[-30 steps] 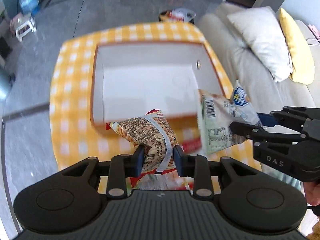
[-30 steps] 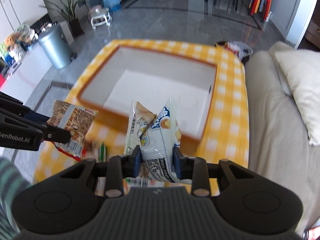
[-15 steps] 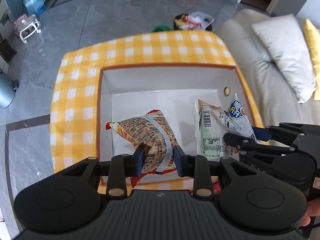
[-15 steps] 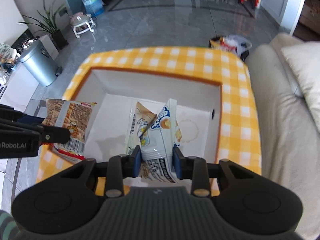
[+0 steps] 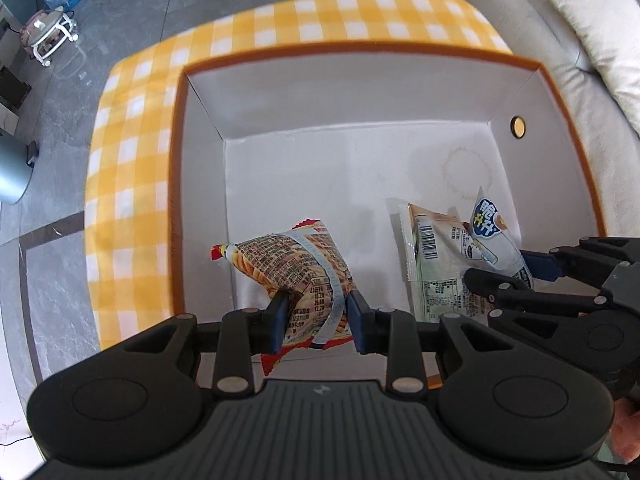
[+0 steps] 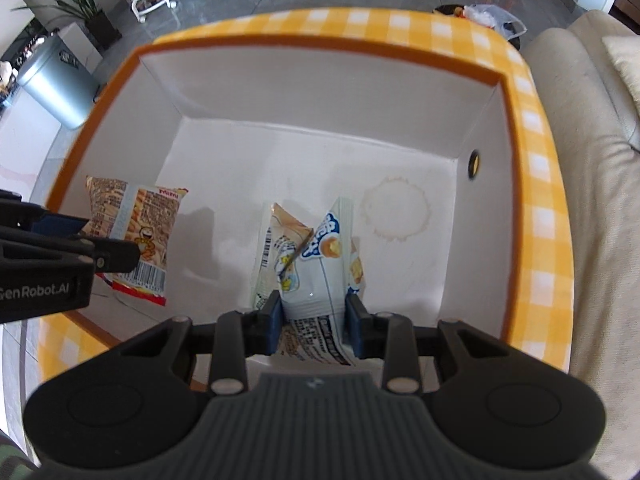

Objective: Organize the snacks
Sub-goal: 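Carry both bags into the box and open both tools to drop them, then withdraw both tools from the box back toward the snack pile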

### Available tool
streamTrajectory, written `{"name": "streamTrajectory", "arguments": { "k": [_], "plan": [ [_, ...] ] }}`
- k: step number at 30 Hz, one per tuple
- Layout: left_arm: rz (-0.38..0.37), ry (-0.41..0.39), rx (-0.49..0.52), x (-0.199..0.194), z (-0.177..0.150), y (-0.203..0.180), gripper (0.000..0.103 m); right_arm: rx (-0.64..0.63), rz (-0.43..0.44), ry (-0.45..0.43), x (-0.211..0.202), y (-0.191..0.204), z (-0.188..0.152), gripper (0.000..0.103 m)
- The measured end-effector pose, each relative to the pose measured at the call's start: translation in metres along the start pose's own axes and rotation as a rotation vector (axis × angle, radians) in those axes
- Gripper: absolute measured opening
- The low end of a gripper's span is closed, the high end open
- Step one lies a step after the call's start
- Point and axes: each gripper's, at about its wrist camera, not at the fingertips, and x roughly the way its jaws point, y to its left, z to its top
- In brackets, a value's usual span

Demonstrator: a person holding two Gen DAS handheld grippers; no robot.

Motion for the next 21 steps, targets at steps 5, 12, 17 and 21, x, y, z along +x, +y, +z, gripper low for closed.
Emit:
{"name": "streamTrajectory", "arguments": {
  "k": [5, 12, 17, 21],
  "plan": [
    [0.004, 0.033, 0.004, 0.011, -0.001, -0.002, 0.035, 0.014, 0.007, 0.033, 0.012, -0.003, 0.0, 0.031],
    [0.019, 0.046, 0.015, 0.012, -0.001, -0.002, 0.039, 0.008, 0.005, 0.05, 0.02, -0.003, 0.003, 0.035],
    [0.058, 0.029, 0.037, 0.005, -0.004, -0.005, 0.057, 0.002, -0.024, 0.045, 0.018, -0.001, 0.003, 0.05],
    [0.039, -0.005, 0.021, -0.009, -0.006, -0.004, 0.058, 0.001, -0.044, 0.033, 0.009, 0.0, 0.001, 0.056]
  ]
}}
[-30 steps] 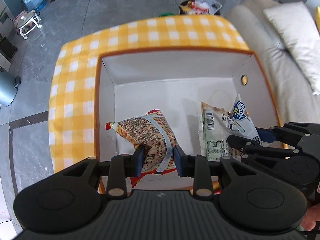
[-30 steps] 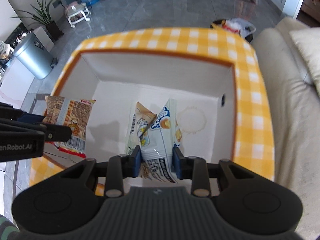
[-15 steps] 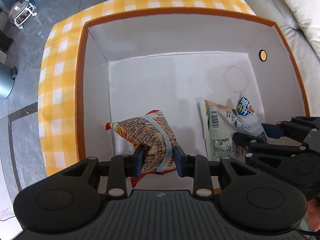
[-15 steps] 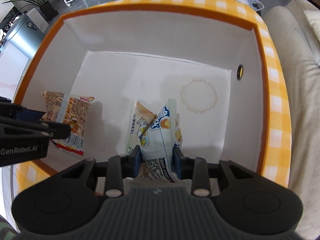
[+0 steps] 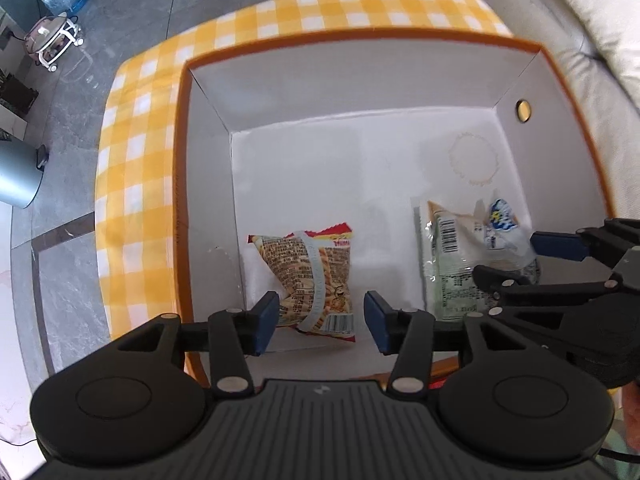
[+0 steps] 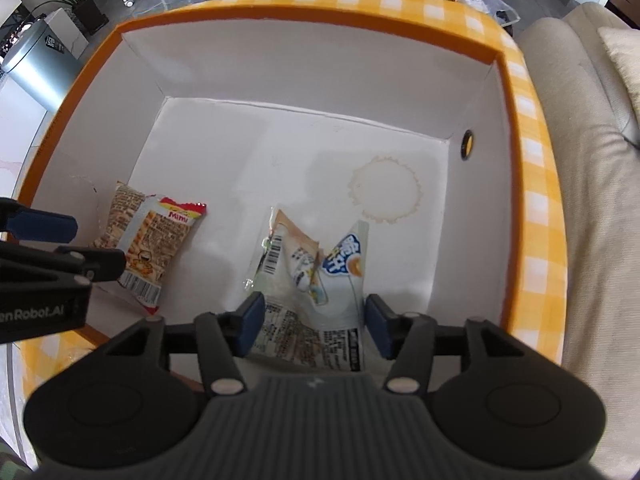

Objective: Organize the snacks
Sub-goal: 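Withdraw both tools from the box back toward the snack pile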

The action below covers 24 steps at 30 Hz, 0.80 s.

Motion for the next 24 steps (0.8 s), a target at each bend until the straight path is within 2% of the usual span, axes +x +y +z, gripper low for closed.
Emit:
{"name": "streamTrajectory", "arguments": {
  "k": [5, 12, 18, 24],
  "plan": [
    [0.004, -0.07, 0.012, -0.03, -0.006, 0.0, 0.058, 0.0, -0.02, -0.052, -0.022, 0.002, -0.004, 0.064],
    [0.029, -0.177, 0.019, -0.081, -0.026, -0.005, 0.058, 0.007, -0.028, -0.146, -0.069, 0.004, -0.021, 0.066],
    [0.04, -0.228, 0.04, -0.114, -0.055, -0.013, 0.059, 0.031, 0.004, -0.203, -0.109, 0.005, -0.053, 0.069],
    [0.048, -0.239, 0.068, -0.131, -0.098, -0.02, 0.061, 0.064, 0.069, -0.233, -0.133, 0.009, -0.098, 0.069]
  ]
}}
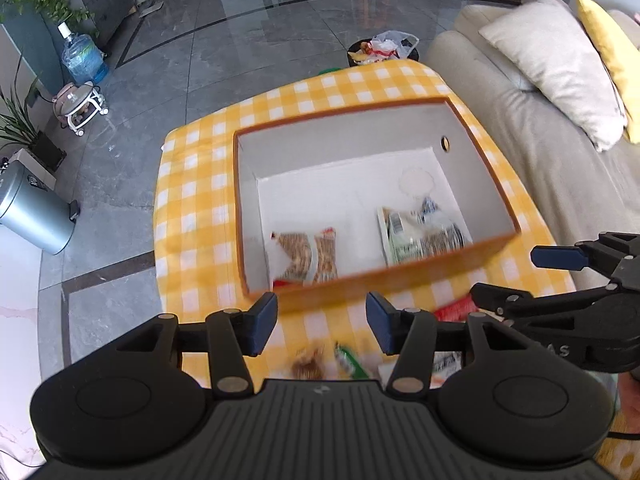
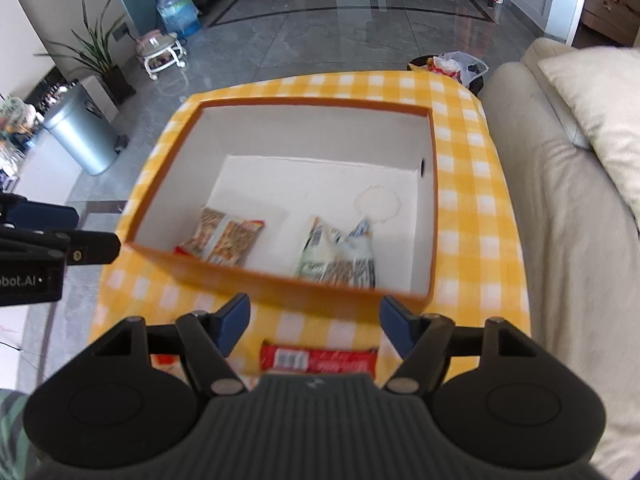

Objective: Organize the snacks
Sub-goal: 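Withdraw both tools from the box back toward the snack pile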

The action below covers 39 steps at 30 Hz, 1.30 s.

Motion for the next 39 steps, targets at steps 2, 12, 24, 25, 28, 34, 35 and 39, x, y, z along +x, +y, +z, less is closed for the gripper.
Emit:
{"name": "streamTrajectory", "arguments": {
  "k": [2, 12, 24, 25, 28, 34, 35, 39],
  "plan": [
    [0.018, 0.0, 0.001, -0.005, -0.014, -0.002, 0.062, 0.018, 0.017, -0.002, -0.007, 0.001, -0.015, 0.069],
    [0.02, 0.055, -0.032, -0.008, -0.081, -0.007, 0.062, 0.029, 0.031, 0.033, -0.024, 0.012, -0.087, 0.07],
    [-0.113, 0.217, -0.029, 0.041, -0.106, -0.03, 0.062, 0.015, -0.011, 0.178, 0.011, 0.011, -0.135, 0.07],
    [-0.113, 0.225, -0.041, 0.045, -0.108, -0.031, 0.062, 0.019, -0.011, 0.193, 0.016, 0.012, -0.138, 0.071],
    [-0.133, 0.252, -0.058, 0.055, -0.11, -0.034, 0.063, 0.019, -0.006, 0.233, 0.028, 0.015, -0.148, 0.073],
    [-0.136, 0.286, -0.077, 0.072, -0.111, -0.038, 0.064, 0.028, -0.001, 0.294, 0.052, 0.019, -0.157, 0.076],
    [-0.138, 0.289, -0.081, 0.074, -0.111, -0.037, 0.064, 0.033, 0.004, 0.301, 0.055, 0.019, -0.157, 0.076],
    [-0.145, 0.306, -0.1, 0.081, -0.11, -0.036, 0.064, 0.032, 0.004, 0.321, 0.065, 0.022, -0.158, 0.076]
  ]
}}
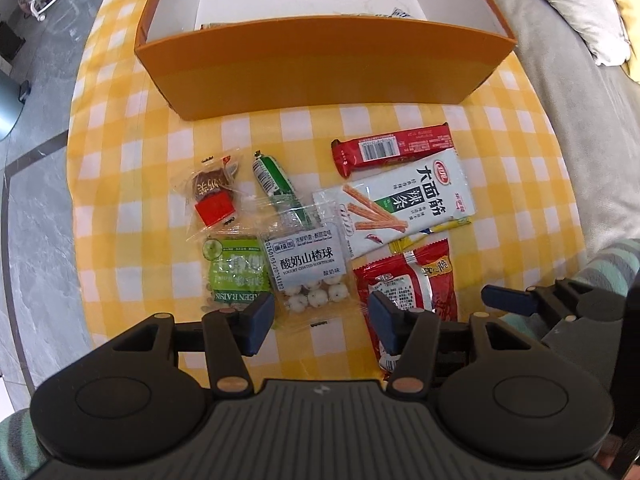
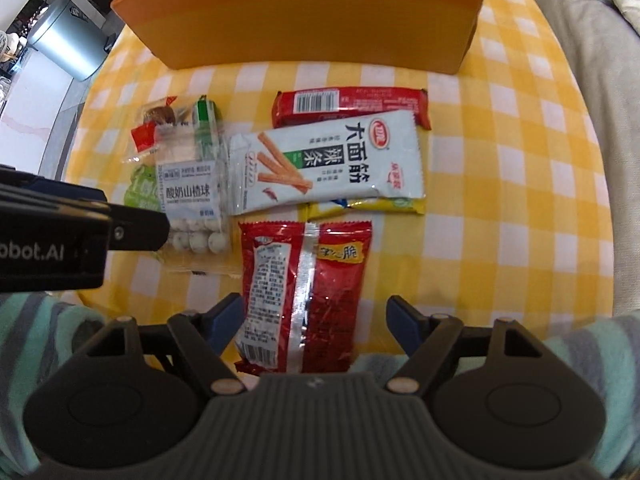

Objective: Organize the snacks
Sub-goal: 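Withdraw both tools from the box back toward the snack pile, then grasp the red spicy snack bag with right tool while left tool grasps the yogurt hawthorn pack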

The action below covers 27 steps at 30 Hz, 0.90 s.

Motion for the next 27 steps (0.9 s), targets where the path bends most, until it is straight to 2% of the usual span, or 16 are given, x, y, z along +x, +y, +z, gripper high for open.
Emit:
{"name": "streamTrajectory", "arguments": {
  "k": [14, 17, 23, 27],
  "plan": [
    [0.004, 0.023, -0.029, 0.013, 0.004, 0.007, 0.065, -0.034, -0.041, 0.046, 0.027, 0.012, 0.002, 0.074],
    [0.01, 0.022, -0.038, 0.015, 0.004, 0.008, 0.067, -0.042, -0.042, 0.049, 0.033, 0.015, 0.002, 0.068],
    [0.007, 0.027, -0.059, 0.022, 0.007, 0.008, 0.067, -0.03, -0.018, 0.043, 0.036, 0.008, 0.0, 0.067],
    [-0.012, 0.015, -0.099, 0.029, 0.01, 0.008, 0.069, -0.015, -0.05, 0.039, 0.03, -0.002, -0.002, 0.067]
  ]
}}
